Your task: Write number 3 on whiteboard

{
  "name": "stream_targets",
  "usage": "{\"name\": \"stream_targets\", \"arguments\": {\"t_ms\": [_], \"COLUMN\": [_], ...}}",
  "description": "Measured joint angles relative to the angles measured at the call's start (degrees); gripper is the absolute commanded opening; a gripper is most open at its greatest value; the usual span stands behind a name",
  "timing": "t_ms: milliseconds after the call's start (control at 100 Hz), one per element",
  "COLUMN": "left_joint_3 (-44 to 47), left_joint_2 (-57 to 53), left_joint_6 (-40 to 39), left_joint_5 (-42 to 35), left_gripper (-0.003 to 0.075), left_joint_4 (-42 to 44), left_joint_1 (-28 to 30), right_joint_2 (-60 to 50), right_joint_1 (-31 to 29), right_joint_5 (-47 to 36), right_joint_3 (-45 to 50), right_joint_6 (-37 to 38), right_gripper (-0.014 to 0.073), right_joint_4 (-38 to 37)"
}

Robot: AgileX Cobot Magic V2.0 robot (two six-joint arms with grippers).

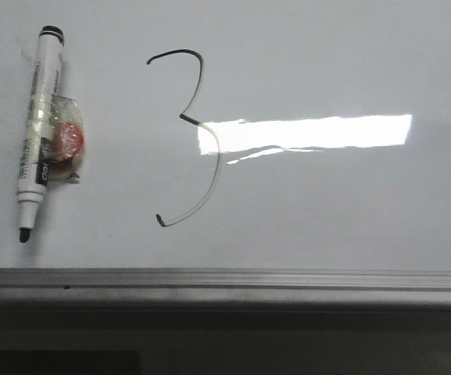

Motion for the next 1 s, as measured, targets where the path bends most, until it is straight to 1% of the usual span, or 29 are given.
{"name": "stream_targets", "arguments": {"t_ms": [10,40,80,150,310,410,500,590,690,820,920,1000], "left_joint_3": [0.0,0.0,0.0,0.1,2.0,3.7,6.0,9.1,12.4,12.5,12.5,12.5], "left_joint_2": [0.0,0.0,-0.1,-1.0,-5.6,-7.7,-10.0,-12.6,-15.0,-16.0,-16.0,-16.0], "left_joint_6": [-0.7,-3.7,-5.9,-8.5,-10.3,-11.0,-14.4,-17.2,-18.3,-20.5,-21.1,-21.5], "left_joint_5": [0.3,0.7,1.3,1.4,1.7,2.2,2.3,3.9,6.6,9.8,15.6,17.8], "left_gripper": [-0.002,-0.002,-0.002,-0.002,-0.002,-0.002,-0.002,-0.002,-0.002,-0.002,-0.002,-0.002], "left_joint_4": [2.4,4.7,9.1,12.2,14.3,14.3,14.3,14.3,14.3,14.3,14.6,14.6], "left_joint_1": [1.1,3.3,6.8,12.6,23.8,28.8,32.5,35.1,36.3,36.9,36.9,36.9], "right_joint_2": [0.0,0.0,0.0,0.0,0.0,0.0,0.0,0.0,0.0,0.0,0.0,0.0], "right_joint_1": [0.0,0.0,0.0,0.0,0.0,0.0,0.0,0.0,0.0,0.0,0.0,0.0], "right_joint_5": [0.0,0.0,0.0,-0.1,-0.1,-0.1,-0.1,-0.1,-0.1,-0.2,-0.2,-0.2], "right_joint_3": [0.0,0.0,0.0,0.0,0.0,0.0,0.0,0.0,0.0,0.0,0.0,0.0], "right_joint_6": [0.0,-0.1,-0.1,-0.1,-0.1,-0.1,-0.1,-0.1,-0.1,-0.1,-0.1,-0.1], "right_gripper": [-0.0064,-0.0064,-0.0064,-0.0064,-0.0064,-0.0064,-0.0064,-0.0064,-0.0064,-0.0064,-0.0064,-0.0064], "right_joint_4": [0.0,0.0,0.0,0.0,0.0,0.0,0.0,0.0,0.0,0.0,0.0,0.0]}}
